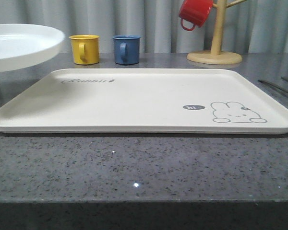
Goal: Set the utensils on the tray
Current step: 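Grip the white plate's rim with the left gripper and lift it, then lower the plate onto the tray's near corner and release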
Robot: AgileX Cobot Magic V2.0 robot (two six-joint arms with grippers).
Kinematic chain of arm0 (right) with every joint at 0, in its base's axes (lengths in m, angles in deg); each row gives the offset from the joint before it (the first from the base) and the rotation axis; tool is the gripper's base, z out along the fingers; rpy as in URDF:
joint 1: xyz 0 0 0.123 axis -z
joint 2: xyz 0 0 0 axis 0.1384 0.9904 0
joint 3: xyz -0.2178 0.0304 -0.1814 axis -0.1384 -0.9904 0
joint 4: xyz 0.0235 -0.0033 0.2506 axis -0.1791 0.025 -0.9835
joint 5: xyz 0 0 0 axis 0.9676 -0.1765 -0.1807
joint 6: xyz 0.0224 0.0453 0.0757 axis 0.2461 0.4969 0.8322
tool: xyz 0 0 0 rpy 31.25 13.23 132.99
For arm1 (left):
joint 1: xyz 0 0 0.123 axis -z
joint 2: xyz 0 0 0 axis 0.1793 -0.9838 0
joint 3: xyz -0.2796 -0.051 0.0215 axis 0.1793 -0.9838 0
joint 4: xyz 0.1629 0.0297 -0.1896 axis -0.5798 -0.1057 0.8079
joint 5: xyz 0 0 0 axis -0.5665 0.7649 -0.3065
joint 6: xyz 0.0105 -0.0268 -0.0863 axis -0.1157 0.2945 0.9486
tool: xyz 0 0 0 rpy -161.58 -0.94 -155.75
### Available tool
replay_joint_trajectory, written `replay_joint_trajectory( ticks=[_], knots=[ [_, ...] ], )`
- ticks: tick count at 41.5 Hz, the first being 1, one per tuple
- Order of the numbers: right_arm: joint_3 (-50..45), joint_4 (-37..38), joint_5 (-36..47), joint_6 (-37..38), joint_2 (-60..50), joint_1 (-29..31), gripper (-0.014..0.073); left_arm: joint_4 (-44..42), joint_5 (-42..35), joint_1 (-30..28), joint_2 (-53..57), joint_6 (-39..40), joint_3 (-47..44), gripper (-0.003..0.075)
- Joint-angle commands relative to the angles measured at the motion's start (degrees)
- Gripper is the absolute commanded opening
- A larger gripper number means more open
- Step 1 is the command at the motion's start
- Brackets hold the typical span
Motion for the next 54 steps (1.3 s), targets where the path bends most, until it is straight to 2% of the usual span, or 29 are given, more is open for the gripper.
replay_joint_trajectory(
  ticks=[1, 8, 13, 19, 35, 37, 46, 49, 54],
  knots=[
    [2.01, 0.19, 3.71, -0.49, 0.5, -0.07, 0.0402, 3.07, -1.62, 6.94, 1.39, -0.41, 1.88, -0.0018],
    [2.01, 0.19, 3.71, -0.49, 0.5, -0.07, 0.0402, 3.07, -6.1, 15.38, -2.07, 0.21, 1.88, -0.0018],
    [2.01, 0.19, 3.71, -0.49, 0.5, -0.07, 0.0402, 2.58, -9.13, 18.09, -4.89, 3.79, 2.12, -0.0018],
    [2.01, 0.19, 3.71, -0.49, 0.5, -0.07, 0.0402, 0.1, -11.25, 19.01, -6.9, 8.22, 2.23, -0.0018],
    [2.01, 0.19, 3.71, -0.49, 0.5, -0.07, 0.0402, -0.04, -8.2, 19.45, -8.74, 8.34, 2.23, -0.001],
    [2.01, 0.19, 3.71, -0.49, 0.5, -0.07, 0.0402, -0.02, -7.65, 19.45, -9.12, 8.34, 2.23, 0.0014],
    [2.01, 0.19, 3.71, -0.49, 0.5, -0.07, 0.0402, -0.02, -6.64, 19.56, -9.11, 8.34, 2.23, 0.0286],
    [2.01, 0.19, 3.71, -0.49, 0.5, -0.07, 0.0402, -1.42, -6.53, 19.56, -8.09, 8.34, 2.5, 0.0323],
    [2.01, 0.19, 3.71, -0.49, 0.5, -0.07, 0.0402, -4.65, -6.27, 19.56, -4.74, 8.81, 4.36, 0.0327]
  ],
)
